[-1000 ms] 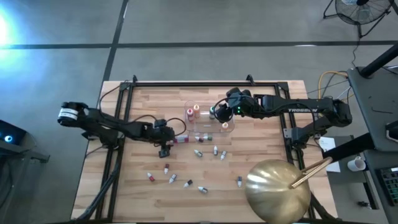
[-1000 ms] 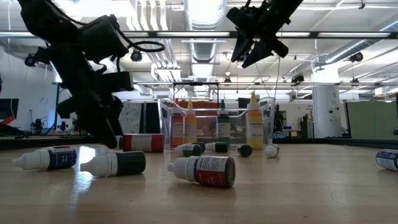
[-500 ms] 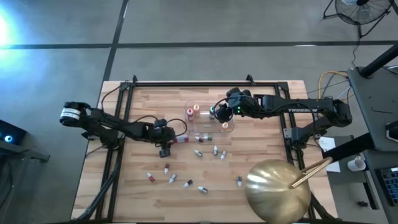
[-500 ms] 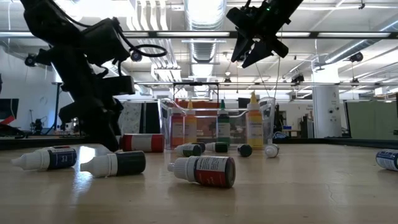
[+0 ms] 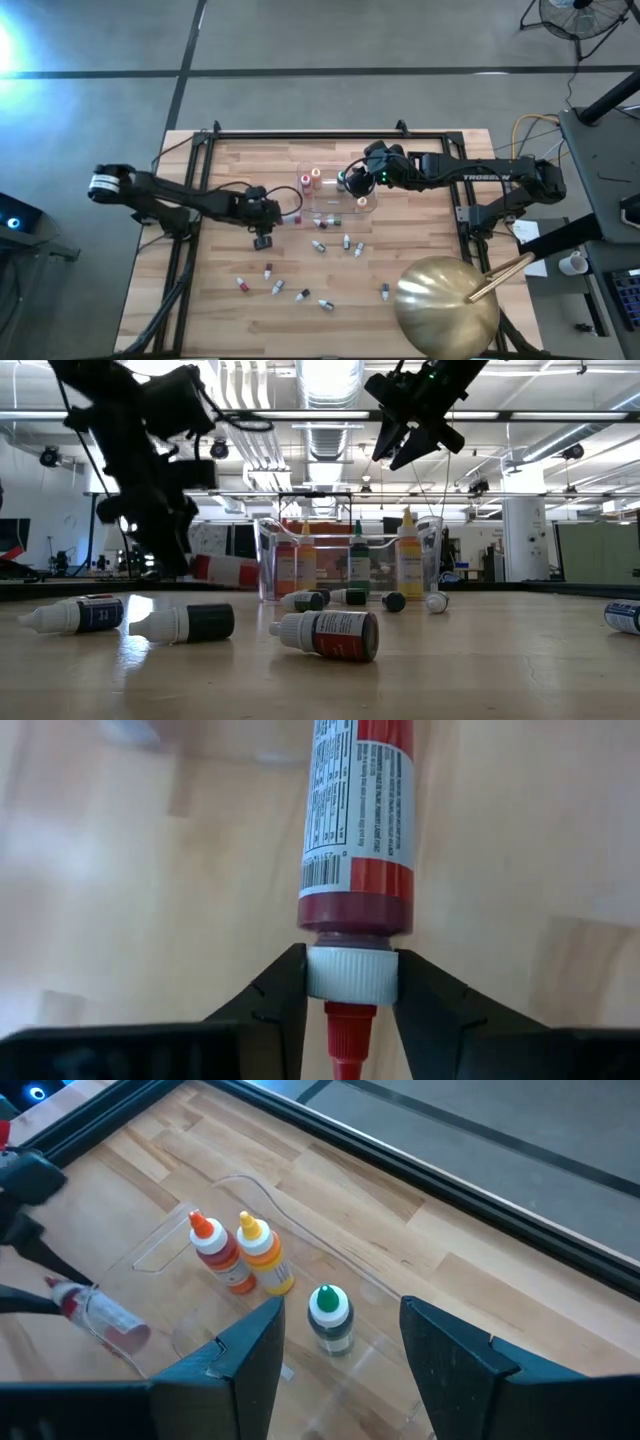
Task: Pick & Place food coloring
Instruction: Put the large red food coloring bottle in the transparent bin
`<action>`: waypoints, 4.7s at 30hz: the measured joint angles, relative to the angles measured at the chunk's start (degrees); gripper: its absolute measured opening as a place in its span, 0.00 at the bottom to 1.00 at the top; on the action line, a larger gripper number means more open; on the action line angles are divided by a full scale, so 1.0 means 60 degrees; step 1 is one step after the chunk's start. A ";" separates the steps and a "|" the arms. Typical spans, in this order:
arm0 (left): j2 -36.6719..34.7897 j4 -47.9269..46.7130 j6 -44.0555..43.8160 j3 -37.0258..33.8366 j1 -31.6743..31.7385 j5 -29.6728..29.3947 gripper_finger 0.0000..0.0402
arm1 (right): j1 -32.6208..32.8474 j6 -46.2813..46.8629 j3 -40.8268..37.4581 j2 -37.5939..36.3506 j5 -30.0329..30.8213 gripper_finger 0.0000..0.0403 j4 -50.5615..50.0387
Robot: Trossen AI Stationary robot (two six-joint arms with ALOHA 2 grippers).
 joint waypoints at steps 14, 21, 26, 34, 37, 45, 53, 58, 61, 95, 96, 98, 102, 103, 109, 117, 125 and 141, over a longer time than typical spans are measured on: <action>-0.1050 -0.4729 -0.1348 0.1477 0.0055 0.1208 0.25 | 0.0000 -0.0072 -0.0069 -0.0003 -0.0004 0.48 0.0004; -0.0691 -0.5896 -0.3939 0.1468 0.0048 0.3387 0.25 | 0.0000 -0.0083 -0.0080 -0.0003 -0.0004 0.48 0.0004; -0.0519 -0.8075 -0.4491 0.1939 0.0054 0.3643 0.25 | 0.0000 -0.0109 -0.0125 -0.0003 -0.0008 0.48 0.0013; 0.0453 -1.0646 -0.3938 0.2935 0.0182 0.5010 0.25 | 0.0000 0.0067 -0.0533 -0.0007 -0.0032 0.48 0.0029; 0.1152 -1.0749 -0.3492 0.3058 0.0189 0.5112 0.25 | 0.0000 0.0516 -0.0757 -0.0007 -0.0036 0.48 0.0016; 0.3243 -1.1160 -0.1886 0.3277 0.0197 0.5125 0.25 | 0.0044 0.0637 -0.0684 -0.0010 -0.0062 0.48 0.0067; 0.3986 -1.1217 -0.1160 0.3461 0.0197 0.5037 0.26 | 0.0044 0.0281 -0.0368 -0.0032 -0.0033 0.48 0.0090; 0.4011 -1.1265 -0.1109 0.3493 0.0189 0.4423 0.27 | 0.0044 0.0251 -0.0372 -0.0032 -0.0033 0.48 0.0069; 0.4011 -1.1261 -0.0964 0.3490 0.0189 0.4376 0.27 | 0.0044 0.0248 -0.0372 -0.0029 -0.0032 0.48 0.0070; 0.3069 -1.1134 -0.1173 0.3975 0.0189 0.3153 0.43 | 0.0045 0.0244 -0.0566 -0.0010 0.0000 0.48 0.0085; 0.2916 -1.1143 -0.1346 0.4027 0.0189 0.3150 0.43 | 0.0044 0.0244 -0.0568 -0.0010 0.0000 0.48 0.0076; 0.2510 -1.1151 -0.1753 0.4147 0.0182 0.3116 0.43 | 0.0044 0.0244 -0.0572 -0.0007 0.0000 0.48 0.0076; 0.1425 -1.1006 -0.2903 0.4312 0.0186 0.2868 0.43 | 0.0044 0.0244 -0.0579 -0.0007 0.0000 0.48 0.0076; 0.1158 -1.0969 -0.3200 0.4310 0.0186 0.2823 0.43 | 0.0046 0.0244 -0.0583 -0.0007 0.0000 0.48 0.0076; -0.0393 -1.0784 -0.5509 0.4183 0.0204 0.2299 0.43 | 0.0044 0.0211 -0.0605 -0.0007 0.0000 0.48 0.0089; -0.2339 -1.0111 -0.8492 0.3116 0.0146 0.2004 0.43 | 0.0044 0.0211 -0.0696 -0.0007 -0.0004 0.48 0.0082; -0.3275 -0.9728 -1.0424 0.1973 0.0146 0.2090 0.43 | 0.0044 0.0211 -0.0739 -0.0007 -0.0011 0.48 0.0087; -0.3482 -0.8199 -1.0725 0.1180 0.0146 0.2268 0.43 | 0.0044 0.0248 -0.0794 -0.0003 -0.0015 0.48 0.0087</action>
